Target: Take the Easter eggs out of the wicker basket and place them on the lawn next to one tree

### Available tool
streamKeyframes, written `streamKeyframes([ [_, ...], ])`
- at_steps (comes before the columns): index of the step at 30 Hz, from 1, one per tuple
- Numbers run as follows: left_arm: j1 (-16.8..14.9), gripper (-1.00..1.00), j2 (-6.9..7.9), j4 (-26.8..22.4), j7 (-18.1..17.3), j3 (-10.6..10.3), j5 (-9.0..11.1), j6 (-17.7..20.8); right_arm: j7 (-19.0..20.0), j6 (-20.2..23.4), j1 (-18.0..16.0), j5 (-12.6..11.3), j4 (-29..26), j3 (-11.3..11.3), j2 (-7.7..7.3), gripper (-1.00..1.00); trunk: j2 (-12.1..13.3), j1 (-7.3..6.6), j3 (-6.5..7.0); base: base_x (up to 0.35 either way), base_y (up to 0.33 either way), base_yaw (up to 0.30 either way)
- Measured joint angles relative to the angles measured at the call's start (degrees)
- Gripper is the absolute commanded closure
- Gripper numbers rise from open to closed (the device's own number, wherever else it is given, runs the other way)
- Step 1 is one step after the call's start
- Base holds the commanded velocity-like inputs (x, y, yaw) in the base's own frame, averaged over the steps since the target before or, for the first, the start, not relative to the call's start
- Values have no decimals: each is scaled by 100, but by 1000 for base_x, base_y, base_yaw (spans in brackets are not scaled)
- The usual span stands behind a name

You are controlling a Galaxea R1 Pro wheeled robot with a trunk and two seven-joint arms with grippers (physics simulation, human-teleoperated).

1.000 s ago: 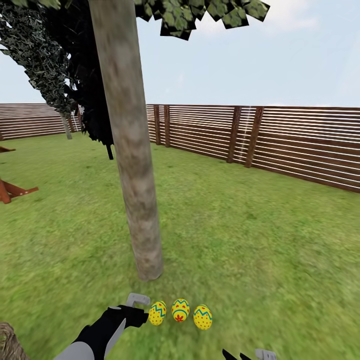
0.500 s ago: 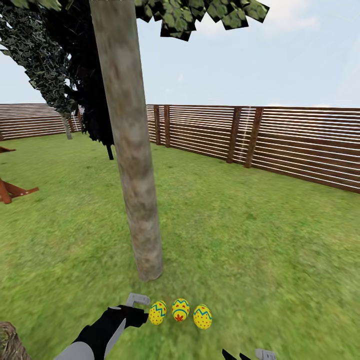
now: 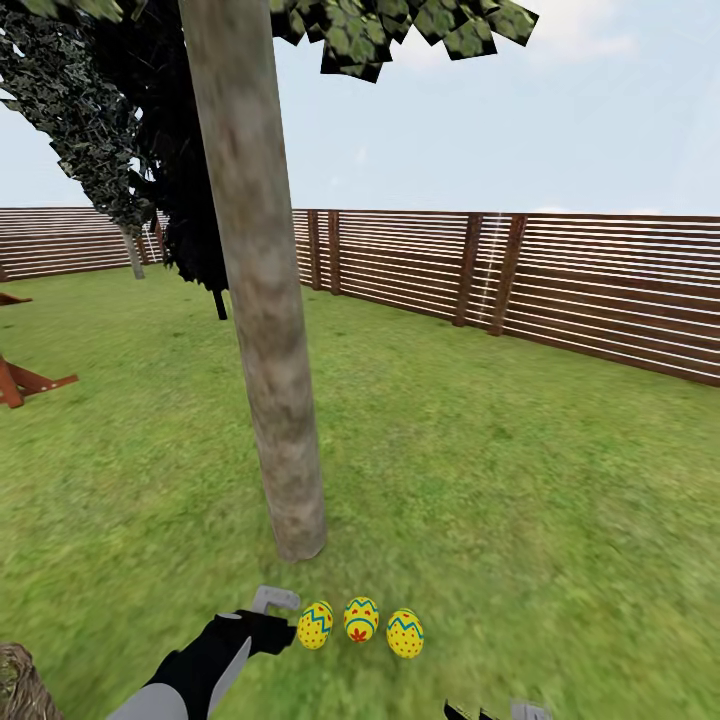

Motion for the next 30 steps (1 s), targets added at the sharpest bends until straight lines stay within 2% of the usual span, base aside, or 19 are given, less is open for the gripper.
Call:
streamKeyframes([
  [9, 3, -100, 32, 12, 4, 37, 20, -157, -253, -7, 0, 13, 303, -1, 6, -100, 0, 0, 0, 0, 0, 0],
  [15, 8, -100, 47, 422, 5, 50, 9, -375, -308, 12, 6, 3, 336, -27, 4, -100, 0, 0, 0, 0, 0, 0],
  [17, 13, -100, 55, 597, 3, 50, 1, -519, -444, 28, 12, 5, 386, -26, 2, -100, 0, 0, 0, 0, 0, 0],
  [18, 27, -100, 61, 916, 1, 53, -5, -767, -850, 40, 16, 15, 564, -12, 1, -100, 0, 0, -2, 0, 0, 0],
  [20, 50, -100, 65, 1157, 3, 53, -6, -975, -1141, 35, 16, 15, 735, -4, 6, -100, 0, 0, -1, 0, 0, 0],
  [25, 258, -100, 126, 1369, 5, 59, -2, -1231, -1412, 13, 20, 32, 999, 11, 13, -100, 0, 0, -1, 0, 0, 0],
  [30, 460, -100, 252, 1432, 6, 55, -7, -1482, -1506, -4, 21, 262, 1373, 13, 15, -100, 0, 0, -1, 0, 0, 0],
])
